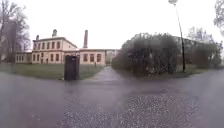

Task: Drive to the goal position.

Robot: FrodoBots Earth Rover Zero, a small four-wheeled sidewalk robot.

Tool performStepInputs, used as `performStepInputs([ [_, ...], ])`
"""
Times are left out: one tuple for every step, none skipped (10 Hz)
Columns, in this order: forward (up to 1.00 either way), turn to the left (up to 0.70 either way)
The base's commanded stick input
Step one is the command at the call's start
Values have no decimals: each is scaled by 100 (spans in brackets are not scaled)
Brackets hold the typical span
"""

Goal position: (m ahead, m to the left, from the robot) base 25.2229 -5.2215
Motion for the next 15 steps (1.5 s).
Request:
performStepInputs([
  [85,0],
  [85,0],
  [85,0],
  [85,0],
  [85,0],
  [85,0],
  [85,0],
  [85,0],
  [85,0],
  [85,0],
  [85,0],
  [85,0],
  [85,0],
  [85,0],
  [85,0],
])
